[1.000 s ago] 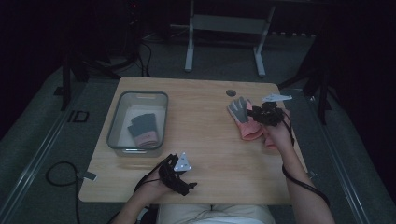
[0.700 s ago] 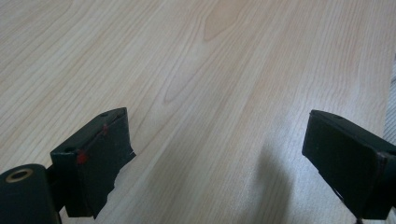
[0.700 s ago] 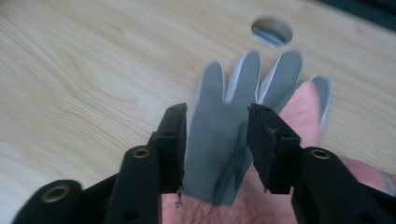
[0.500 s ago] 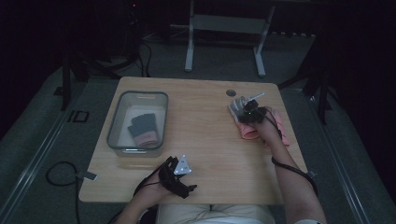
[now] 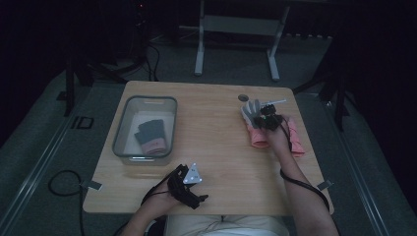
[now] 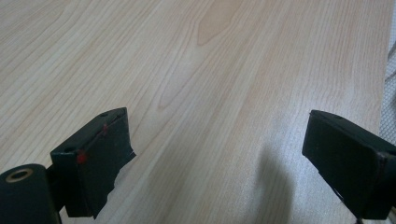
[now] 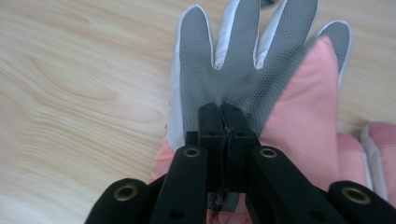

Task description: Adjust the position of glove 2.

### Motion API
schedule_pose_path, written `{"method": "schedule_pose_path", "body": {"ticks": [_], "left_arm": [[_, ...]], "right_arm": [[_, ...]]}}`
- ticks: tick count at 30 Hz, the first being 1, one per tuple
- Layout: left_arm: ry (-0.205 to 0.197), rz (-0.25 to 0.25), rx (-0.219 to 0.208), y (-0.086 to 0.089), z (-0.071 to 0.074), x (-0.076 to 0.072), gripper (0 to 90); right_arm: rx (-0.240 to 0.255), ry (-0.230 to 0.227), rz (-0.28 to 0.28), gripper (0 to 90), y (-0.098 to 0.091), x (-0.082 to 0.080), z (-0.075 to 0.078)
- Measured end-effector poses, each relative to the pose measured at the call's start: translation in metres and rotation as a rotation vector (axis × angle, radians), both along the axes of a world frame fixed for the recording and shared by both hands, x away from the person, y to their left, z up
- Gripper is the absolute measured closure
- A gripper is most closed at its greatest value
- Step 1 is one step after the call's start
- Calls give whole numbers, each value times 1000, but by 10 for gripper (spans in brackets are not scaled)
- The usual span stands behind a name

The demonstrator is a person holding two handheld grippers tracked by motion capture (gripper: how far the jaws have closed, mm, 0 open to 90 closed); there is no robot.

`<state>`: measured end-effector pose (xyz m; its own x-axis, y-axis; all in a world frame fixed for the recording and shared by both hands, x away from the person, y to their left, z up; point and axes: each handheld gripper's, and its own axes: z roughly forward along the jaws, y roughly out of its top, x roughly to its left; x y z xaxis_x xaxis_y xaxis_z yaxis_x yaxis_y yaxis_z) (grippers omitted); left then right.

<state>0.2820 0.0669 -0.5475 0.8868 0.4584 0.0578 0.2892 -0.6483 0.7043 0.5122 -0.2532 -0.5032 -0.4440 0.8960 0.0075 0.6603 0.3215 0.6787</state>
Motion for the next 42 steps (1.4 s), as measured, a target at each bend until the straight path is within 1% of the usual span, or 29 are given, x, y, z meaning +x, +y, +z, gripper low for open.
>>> {"method": "schedule_pose_path", "body": {"ticks": [2,3,5,7,9,12,13,15,17,20,22,23,24,25,28,30,31,34,36,37,39,41,42], "left_arm": [[-2,1,2,0,-1,1,76],[-2,1,3,0,-1,1,76],[-8,-2,13,1,-2,2,76],[-5,5,6,2,-3,2,76],[-16,8,12,3,-3,3,76],[-19,18,6,5,-3,4,76],[-21,21,7,6,-3,4,76],[-25,26,5,6,-4,5,76],[-30,26,9,7,-4,5,76],[-33,24,14,6,-4,4,76],[-32,23,14,6,-3,5,76],[-31,23,16,6,-3,5,76],[-31,24,14,6,-3,5,76],[-30,23,12,6,-3,5,76],[-30,20,13,7,-3,5,76],[-33,20,15,7,-4,5,76],[-28,20,11,7,-4,4,76],[-29,21,5,8,-4,4,76],[-27,21,1,8,-4,4,76],[-28,22,3,8,-4,4,76],[-30,26,2,8,-4,4,76],[-29,25,1,9,-4,5,76],[-28,26,0,9,-4,4,76]], "right_arm": [[23,-29,5,883,4,-10,12],[38,-49,12,884,8,-17,22],[59,-72,19,884,14,-28,34],[65,-99,35,884,21,-41,47],[71,-120,47,884,29,-53,59],[91,-155,40,883,39,-74,76],[109,-161,32,884,42,-80,79],[126,-167,21,884,46,-90,83],[129,-173,0,884,52,-103,84],[145,-157,-15,884,59,-115,80],[136,-147,-26,884,65,-123,74],[134,-142,-30,884,68,-126,70],[118,-134,-30,883,72,-129,66],[112,-127,-33,884,75,-131,61],[123,-93,-55,883,80,-135,44],[129,-71,-74,883,83,-135,32],[135,-55,-77,882,84,-134,26],[127,-23,-81,882,90,-130,11],[111,-13,-80,881,94,-128,4],[111,-5,-72,880,97,-127,2],[105,-4,-60,879,101,-126,-2],[115,9,-61,878,104,-123,-6],[110,13,-61,876,106,-121,-8]]}}
